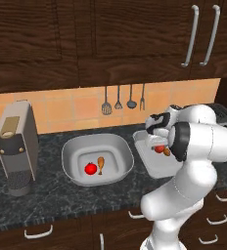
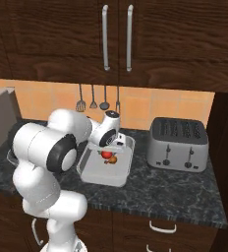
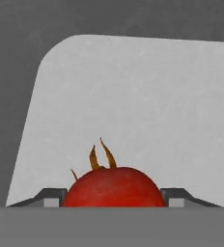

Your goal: Place one tomato and one chicken drumstick in each tupperware on the nearby counter, to pack two identical lunches.

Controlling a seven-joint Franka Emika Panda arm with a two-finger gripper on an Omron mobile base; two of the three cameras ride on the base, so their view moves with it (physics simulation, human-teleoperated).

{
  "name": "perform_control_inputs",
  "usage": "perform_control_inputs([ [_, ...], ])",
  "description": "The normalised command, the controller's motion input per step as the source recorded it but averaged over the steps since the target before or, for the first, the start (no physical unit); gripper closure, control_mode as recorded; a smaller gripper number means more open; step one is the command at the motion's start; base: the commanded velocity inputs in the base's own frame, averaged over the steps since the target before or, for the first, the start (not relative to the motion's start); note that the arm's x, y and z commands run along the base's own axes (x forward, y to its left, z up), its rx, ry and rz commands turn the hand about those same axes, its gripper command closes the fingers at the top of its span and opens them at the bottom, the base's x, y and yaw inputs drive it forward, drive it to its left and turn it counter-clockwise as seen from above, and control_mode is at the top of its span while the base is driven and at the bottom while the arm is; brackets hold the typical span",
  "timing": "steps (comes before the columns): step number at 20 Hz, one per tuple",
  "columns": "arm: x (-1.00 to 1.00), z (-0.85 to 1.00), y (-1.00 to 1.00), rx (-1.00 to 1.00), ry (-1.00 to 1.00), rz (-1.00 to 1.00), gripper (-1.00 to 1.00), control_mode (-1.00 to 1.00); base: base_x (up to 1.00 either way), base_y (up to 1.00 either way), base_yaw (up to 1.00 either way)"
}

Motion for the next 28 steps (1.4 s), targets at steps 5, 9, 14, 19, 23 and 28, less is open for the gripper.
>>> perform_control_inputs([
  [5,-0.66,0.8,0.0,-0.03,-0.22,0.0,-1.0,-1.0,0.0,0.0,0.0],
  [9,-0.65,0.42,0.1,-0.1,-0.21,0.0,-1.0,-1.0,0.0,0.0,0.0],
  [14,-0.19,-0.04,0.24,-0.11,-0.09,0.0,-1.0,-1.0,0.0,0.0,0.0],
  [19,-1.0,0.2,-0.07,-0.03,-0.19,0.0,-1.0,-1.0,0.0,0.0,0.0],
  [23,-1.0,0.67,-0.3,0.0,-0.25,0.0,-1.0,-1.0,0.0,0.0,0.0],
  [28,-0.82,0.99,-0.24,0.0,-0.25,0.0,-1.0,-1.0,0.0,0.0,0.0],
])
